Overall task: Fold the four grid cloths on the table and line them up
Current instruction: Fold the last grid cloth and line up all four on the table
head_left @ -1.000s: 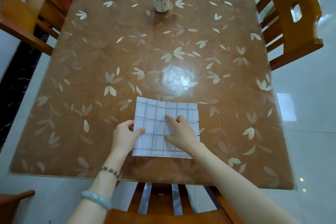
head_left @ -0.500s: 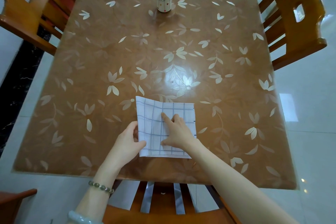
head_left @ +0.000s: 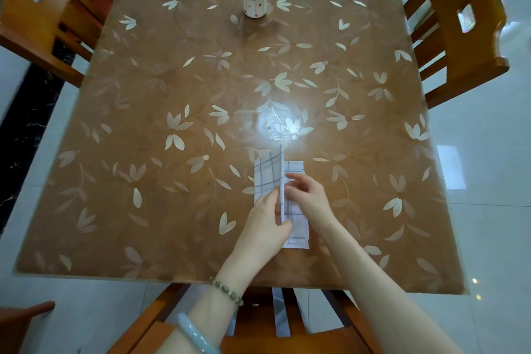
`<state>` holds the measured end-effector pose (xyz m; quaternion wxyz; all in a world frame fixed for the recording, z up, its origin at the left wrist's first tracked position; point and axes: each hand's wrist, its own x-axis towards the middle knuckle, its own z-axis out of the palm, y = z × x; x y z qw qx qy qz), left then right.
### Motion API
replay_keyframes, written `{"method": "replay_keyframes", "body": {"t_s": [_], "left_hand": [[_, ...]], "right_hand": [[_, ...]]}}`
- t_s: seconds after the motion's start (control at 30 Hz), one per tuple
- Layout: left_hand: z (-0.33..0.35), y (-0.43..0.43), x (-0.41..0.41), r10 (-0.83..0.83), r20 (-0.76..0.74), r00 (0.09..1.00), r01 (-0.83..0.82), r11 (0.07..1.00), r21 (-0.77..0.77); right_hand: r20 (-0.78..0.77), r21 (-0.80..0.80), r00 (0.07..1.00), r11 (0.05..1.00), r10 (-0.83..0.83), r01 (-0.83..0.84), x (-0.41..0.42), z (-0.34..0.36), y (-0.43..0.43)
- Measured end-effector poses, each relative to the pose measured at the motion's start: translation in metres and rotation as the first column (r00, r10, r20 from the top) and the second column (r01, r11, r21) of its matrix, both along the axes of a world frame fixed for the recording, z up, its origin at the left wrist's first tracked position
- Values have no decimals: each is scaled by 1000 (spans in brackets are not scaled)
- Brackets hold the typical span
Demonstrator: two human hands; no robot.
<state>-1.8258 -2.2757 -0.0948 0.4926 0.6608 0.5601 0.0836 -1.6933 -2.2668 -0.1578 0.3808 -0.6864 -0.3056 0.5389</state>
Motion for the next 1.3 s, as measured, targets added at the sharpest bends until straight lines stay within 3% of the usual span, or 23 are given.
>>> {"method": "replay_keyframes", "body": {"t_s": [0.07, 0.17, 0.23, 0.4, 0.5, 0.57, 0.67, 0.73, 0.83, 0.9, 1.0, 1.1, 1.3], "left_hand": [[-10, -1, 11, -15, -15, 1000, 15, 1000, 0], [-23, -7, 27, -40, -71, 997, 39, 999, -12], [-30, -10, 36, -67, -104, 992, 65, 998, -16], [-45, -11, 47, -110, -109, 988, 101, 991, -88], [-45, -5, 38, -155, -75, 985, 145, 982, -119], [-44, 3, 22, -143, -64, 988, 142, 990, -23], [-55, 22, -4, -99, -194, 976, 162, 925, 343], [-67, 37, -15, -147, -352, 925, 311, 825, 472], [-85, 54, -21, -302, -577, 759, 575, 728, 375], [-98, 60, -25, -335, -650, 682, 645, 695, 319], [-107, 64, -28, -348, -684, 641, 680, 672, 294], [-109, 65, -31, -338, -701, 628, 687, 663, 296], [-107, 67, -32, -358, -702, 616, 697, 662, 275]], "right_hand": [[10, 19, 985, 985, -171, 171, 17, 6, -8], [-21, -13, 970, 970, -244, 244, 30, 10, -13], [10, -54, 976, 974, -219, 220, 30, 8, -15], [317, -147, 946, 981, -76, 128, 22, -3, -20], [399, -159, 915, 979, -55, 128, 21, -4, -18], [442, -141, 896, 983, -41, 114, 21, -3, -15], [499, -101, 867, 993, 2, 56, 23, -8, -17], [612, -80, 789, 997, 55, -7, 22, -11, -18], [859, 18, 500, 971, 107, -238, 20, -17, -15], [901, -76, 354, 896, 250, -438, 20, -22, -9], [895, -205, 190, 751, 403, -628, 25, -28, -3], [872, -313, 92, 690, 481, -653, 40, -37, -8], [844, -412, 7, 657, 537, -632, 67, -38, -14]]}}
